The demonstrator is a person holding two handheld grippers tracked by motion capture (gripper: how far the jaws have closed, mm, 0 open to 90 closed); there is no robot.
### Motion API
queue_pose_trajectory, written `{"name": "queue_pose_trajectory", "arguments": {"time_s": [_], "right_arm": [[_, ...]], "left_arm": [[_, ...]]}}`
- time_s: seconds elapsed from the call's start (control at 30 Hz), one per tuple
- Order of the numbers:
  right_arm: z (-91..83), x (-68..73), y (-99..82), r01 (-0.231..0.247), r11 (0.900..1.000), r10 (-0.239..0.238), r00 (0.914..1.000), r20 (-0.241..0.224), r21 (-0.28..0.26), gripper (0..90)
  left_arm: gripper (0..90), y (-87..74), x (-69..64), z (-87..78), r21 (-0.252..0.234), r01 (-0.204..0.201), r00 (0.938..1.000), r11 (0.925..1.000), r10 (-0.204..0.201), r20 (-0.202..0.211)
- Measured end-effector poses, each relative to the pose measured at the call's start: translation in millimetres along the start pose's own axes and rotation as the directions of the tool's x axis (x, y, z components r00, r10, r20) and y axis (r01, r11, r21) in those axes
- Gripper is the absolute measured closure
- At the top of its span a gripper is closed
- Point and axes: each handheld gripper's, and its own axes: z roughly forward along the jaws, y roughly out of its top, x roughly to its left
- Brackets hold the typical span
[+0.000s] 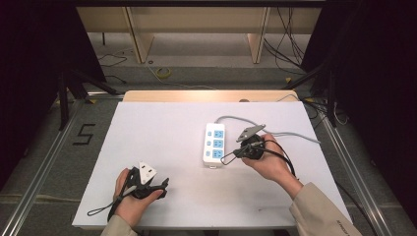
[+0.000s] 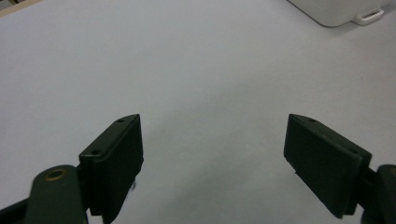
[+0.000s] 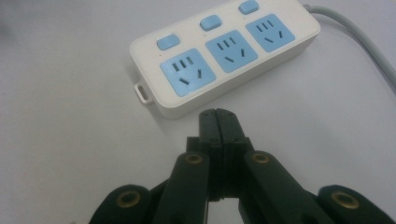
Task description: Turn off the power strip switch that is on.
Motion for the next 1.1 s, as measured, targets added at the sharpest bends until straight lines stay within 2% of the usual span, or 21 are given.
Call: {"name": "queue_pose_trajectory", "arguments": {"time_s": [1.1], "right_arm": [[9.6, 0.4, 14.6, 0.015, 0.9999, -0.015, 0.9998, -0.012, 0.007, 90.0]], "left_arm": [[19.6, 0.5, -0.7, 0.3, -0.003, 0.001, 1.0000, 1.0000, -0.001, 0.001]]}}
